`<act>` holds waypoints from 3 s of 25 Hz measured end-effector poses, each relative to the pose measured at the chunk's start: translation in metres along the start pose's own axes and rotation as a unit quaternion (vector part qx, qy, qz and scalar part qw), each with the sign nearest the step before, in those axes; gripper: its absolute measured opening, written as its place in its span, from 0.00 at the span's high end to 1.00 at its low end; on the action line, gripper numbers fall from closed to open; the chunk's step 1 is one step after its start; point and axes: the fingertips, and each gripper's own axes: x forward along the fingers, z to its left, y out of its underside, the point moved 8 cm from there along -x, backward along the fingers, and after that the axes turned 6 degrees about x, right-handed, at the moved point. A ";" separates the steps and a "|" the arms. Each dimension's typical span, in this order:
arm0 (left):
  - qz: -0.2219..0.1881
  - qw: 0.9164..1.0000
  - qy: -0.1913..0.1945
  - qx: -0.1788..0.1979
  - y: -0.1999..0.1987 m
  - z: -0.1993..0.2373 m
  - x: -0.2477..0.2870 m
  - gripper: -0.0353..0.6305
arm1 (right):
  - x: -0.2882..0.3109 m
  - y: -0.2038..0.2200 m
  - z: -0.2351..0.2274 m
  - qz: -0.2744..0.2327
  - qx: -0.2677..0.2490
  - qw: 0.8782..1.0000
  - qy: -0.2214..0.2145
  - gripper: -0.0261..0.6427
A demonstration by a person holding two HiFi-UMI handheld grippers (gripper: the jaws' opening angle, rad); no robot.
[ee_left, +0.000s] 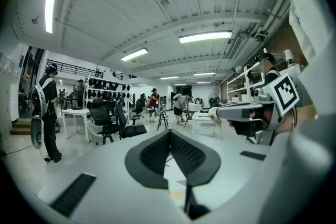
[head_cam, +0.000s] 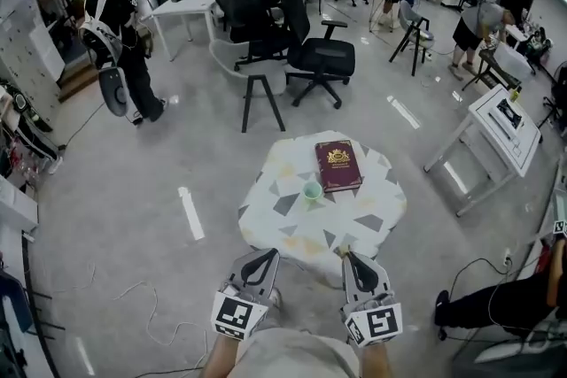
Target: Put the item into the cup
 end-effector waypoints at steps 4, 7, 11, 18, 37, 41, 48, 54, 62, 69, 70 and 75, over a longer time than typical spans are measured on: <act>0.001 1.000 0.029 -0.001 0.001 0.030 0.021 0.93 | 0.031 -0.001 0.008 0.006 0.001 1.000 0.014 0.95; 0.000 0.999 0.046 -0.003 0.005 0.052 0.036 0.93 | 0.052 0.000 0.012 0.013 -0.003 1.000 0.026 0.95; 0.000 0.998 0.068 -0.006 0.009 0.075 0.055 0.93 | 0.079 0.002 0.015 0.024 -0.006 0.999 0.039 0.95; 0.012 0.995 0.102 -0.010 0.022 0.098 0.082 0.93 | 0.113 0.012 0.017 0.041 -0.005 0.997 0.058 0.95; 0.069 0.992 0.107 -0.020 0.052 0.101 0.180 0.93 | 0.173 0.058 -0.064 0.103 0.030 0.994 0.033 0.95; 0.092 0.991 0.093 -0.021 0.060 0.097 0.200 0.93 | 0.189 0.069 -0.088 0.120 0.032 0.992 0.013 0.95; 0.133 0.988 0.071 -0.033 0.083 0.089 0.219 0.93 | 0.210 0.105 -0.112 0.167 0.056 0.984 -0.023 0.95; 0.155 0.984 0.077 -0.034 0.100 0.088 0.238 0.93 | 0.229 0.129 -0.122 0.199 0.057 0.977 -0.041 0.95; 0.177 0.978 0.098 -0.048 0.129 0.098 0.258 0.93 | 0.254 0.160 -0.127 0.246 0.043 0.968 -0.041 0.95; 0.189 0.973 0.117 -0.066 0.155 0.106 0.271 0.93 | 0.271 0.185 -0.126 0.287 0.038 0.956 -0.038 0.95; 0.190 0.972 0.120 -0.068 0.158 0.107 0.272 0.93 | 0.274 0.187 -0.125 0.291 0.038 0.955 -0.037 0.95; 0.196 0.968 0.135 -0.074 0.168 0.114 0.277 0.93 | 0.285 0.198 -0.121 0.309 0.044 0.949 -0.031 0.95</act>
